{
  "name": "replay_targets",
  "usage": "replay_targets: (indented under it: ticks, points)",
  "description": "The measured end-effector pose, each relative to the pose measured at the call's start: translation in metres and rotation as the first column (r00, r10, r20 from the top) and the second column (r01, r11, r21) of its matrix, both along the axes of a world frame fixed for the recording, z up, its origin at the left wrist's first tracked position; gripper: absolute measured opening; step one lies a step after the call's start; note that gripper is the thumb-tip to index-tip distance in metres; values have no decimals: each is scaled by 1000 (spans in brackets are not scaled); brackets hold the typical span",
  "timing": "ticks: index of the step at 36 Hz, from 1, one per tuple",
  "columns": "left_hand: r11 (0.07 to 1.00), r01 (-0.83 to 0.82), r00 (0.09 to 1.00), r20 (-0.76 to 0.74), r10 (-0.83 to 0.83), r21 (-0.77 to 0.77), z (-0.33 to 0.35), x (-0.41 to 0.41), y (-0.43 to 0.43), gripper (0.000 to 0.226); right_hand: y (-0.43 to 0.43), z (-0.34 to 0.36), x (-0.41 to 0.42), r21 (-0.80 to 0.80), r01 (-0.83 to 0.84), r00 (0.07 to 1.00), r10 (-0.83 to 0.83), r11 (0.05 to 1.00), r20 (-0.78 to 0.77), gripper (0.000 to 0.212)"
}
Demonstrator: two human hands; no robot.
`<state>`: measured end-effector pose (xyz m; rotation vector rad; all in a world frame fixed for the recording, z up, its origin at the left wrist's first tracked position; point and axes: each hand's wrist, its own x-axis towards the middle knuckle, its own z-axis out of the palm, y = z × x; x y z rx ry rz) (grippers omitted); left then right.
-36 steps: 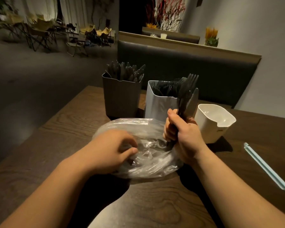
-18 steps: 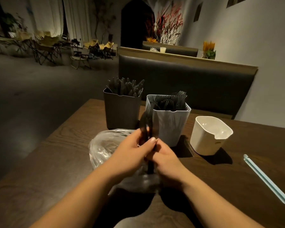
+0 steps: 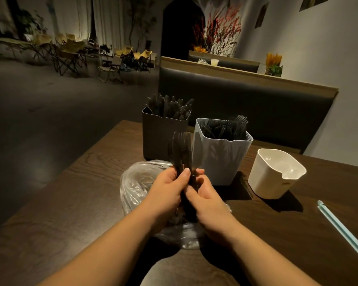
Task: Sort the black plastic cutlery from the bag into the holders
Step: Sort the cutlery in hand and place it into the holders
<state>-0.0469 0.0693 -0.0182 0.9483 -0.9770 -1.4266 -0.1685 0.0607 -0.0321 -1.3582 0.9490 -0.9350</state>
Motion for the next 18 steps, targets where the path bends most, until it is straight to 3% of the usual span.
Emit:
replay_targets:
  ticks: [6,11,14,18]
  points:
    - [997,-72,991,-112,69,-22,5,-1,2,32,3,5,2,-140,139,989,-146,980,-40,16]
    - [981,-192,971,-154,185,-29,5,-1,1,26,7,10,2,-171,271,962,-263,947,71,2]
    - [970,-244,959,-151,239,-11,6,3,-1,21,7,12,1,-255,329,943,-329,909,46,10]
    - [974,-225,961,-164,223,8,8,7,0,20,6,19,-1,-166,344,937,-325,924,132,16]
